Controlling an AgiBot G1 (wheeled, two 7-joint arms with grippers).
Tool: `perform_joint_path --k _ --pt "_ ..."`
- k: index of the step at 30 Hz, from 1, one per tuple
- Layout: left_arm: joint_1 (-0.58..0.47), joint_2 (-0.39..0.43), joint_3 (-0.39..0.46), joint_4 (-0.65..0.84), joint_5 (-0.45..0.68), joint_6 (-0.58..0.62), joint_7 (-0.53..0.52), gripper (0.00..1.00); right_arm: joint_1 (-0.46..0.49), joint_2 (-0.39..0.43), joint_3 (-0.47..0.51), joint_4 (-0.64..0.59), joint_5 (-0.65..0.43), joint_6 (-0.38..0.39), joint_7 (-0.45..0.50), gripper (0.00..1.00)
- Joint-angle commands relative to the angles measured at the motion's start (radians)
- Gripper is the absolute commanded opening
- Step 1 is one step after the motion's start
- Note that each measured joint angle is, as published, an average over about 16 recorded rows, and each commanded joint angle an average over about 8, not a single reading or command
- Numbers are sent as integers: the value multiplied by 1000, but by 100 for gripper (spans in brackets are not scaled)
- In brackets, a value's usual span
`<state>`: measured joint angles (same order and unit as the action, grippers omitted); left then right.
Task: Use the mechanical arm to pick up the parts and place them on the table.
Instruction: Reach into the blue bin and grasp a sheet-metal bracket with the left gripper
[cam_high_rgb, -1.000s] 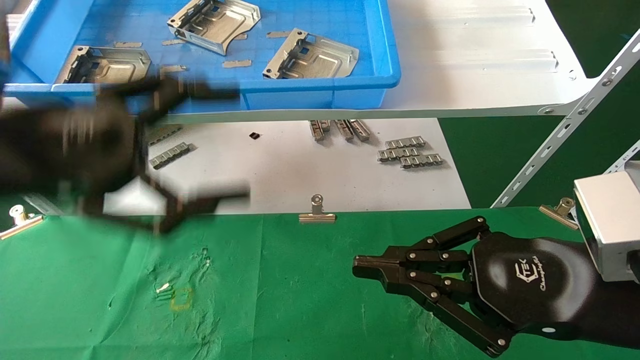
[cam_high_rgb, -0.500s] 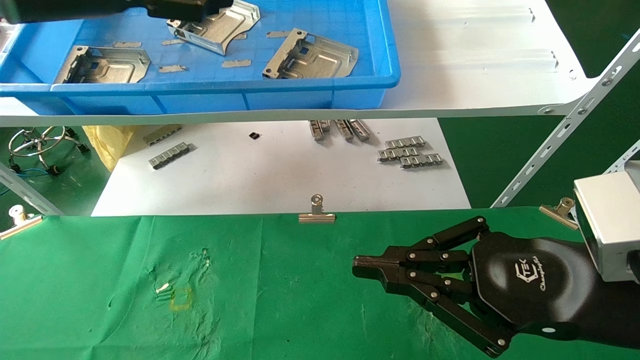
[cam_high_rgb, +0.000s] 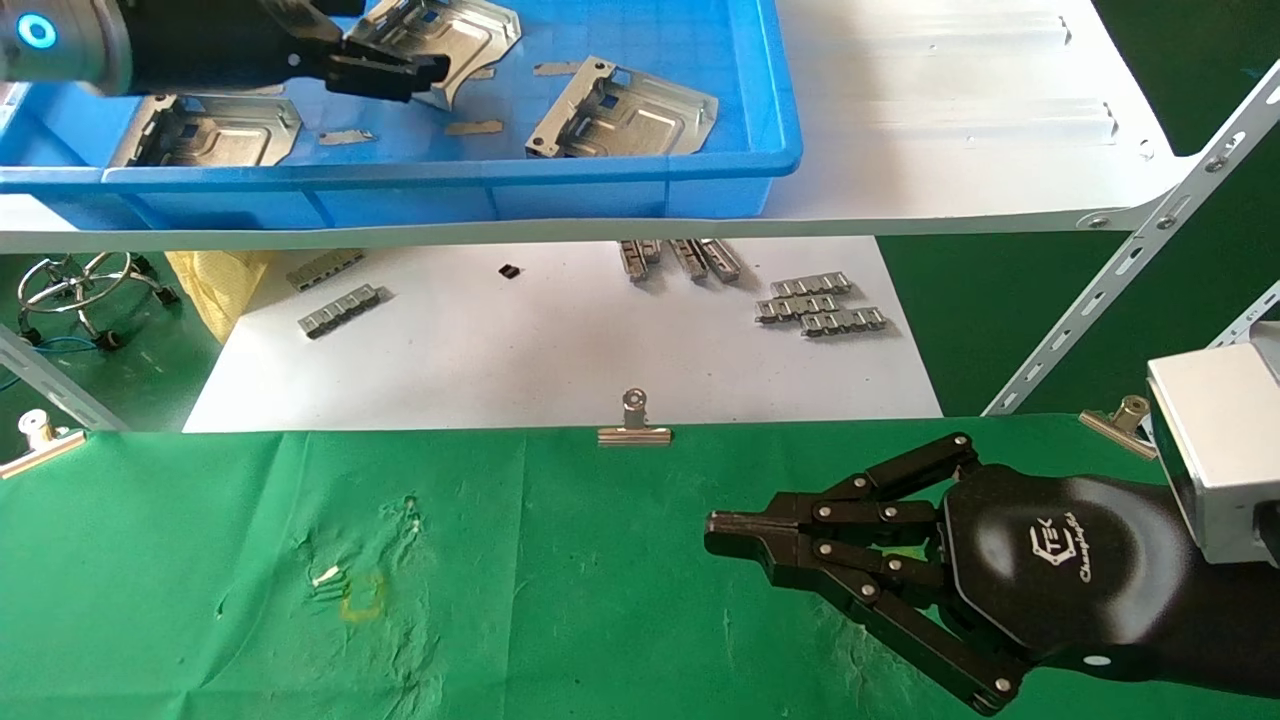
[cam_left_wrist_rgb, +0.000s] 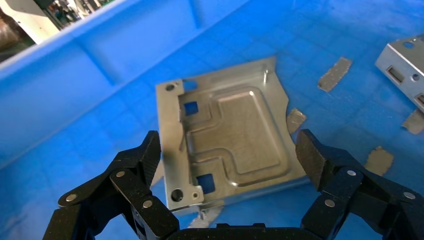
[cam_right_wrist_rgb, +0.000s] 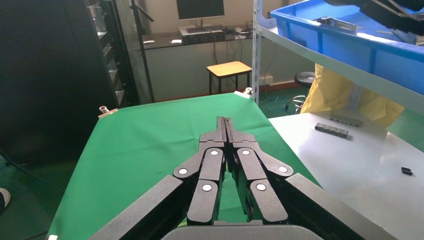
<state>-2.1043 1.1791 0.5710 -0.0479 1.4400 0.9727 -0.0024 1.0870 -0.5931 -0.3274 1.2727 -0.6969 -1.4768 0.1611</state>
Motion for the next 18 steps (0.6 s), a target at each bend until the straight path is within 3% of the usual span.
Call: perform_joint_path --k 1,18 --pt "1 8 2 16 3 -8 4 0 0 0 0 0 0 0 0 0" --pt "28 24 -29 46 -41 -109 20 0 0 0 0 0 0 0 0 0"
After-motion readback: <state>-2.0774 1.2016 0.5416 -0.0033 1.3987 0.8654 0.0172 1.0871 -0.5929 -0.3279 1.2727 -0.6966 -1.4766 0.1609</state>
